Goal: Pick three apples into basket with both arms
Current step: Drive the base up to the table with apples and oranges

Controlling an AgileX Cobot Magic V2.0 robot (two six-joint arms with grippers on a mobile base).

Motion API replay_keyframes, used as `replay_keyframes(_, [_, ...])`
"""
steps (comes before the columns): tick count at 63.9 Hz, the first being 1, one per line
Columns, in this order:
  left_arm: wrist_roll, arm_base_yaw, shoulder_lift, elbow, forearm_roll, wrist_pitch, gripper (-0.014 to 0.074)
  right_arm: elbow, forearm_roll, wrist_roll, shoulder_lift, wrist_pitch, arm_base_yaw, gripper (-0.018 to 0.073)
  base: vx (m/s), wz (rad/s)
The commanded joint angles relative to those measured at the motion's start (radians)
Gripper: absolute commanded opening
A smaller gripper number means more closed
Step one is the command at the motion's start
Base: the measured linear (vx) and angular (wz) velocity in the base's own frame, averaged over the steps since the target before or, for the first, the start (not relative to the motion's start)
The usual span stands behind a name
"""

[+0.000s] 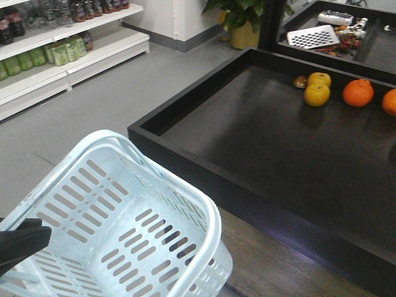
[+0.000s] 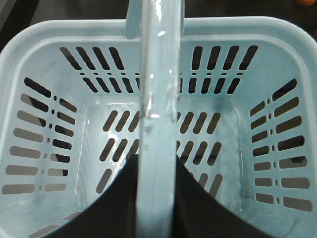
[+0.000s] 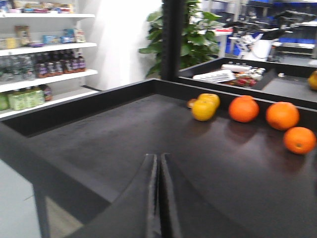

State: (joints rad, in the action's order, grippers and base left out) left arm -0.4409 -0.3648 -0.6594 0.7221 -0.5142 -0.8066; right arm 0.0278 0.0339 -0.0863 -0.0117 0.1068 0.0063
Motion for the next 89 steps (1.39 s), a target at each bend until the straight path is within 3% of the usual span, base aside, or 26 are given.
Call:
replay_keyframes(1, [0.012, -0.002, 0.001, 0.032, -0.048, 0.086, -0.0006, 0.014, -0.005, 0.001, -0.013, -0.070, -0.006, -0.0006, 0.12, -0.49])
replay_keyframes(89, [0.012, -0.002, 0.001, 0.032, -0.048, 0.086, -0.0006, 0.014, -0.005, 0.001, -0.013, -0.070, -0.006, -0.0006, 0.09, -0.33])
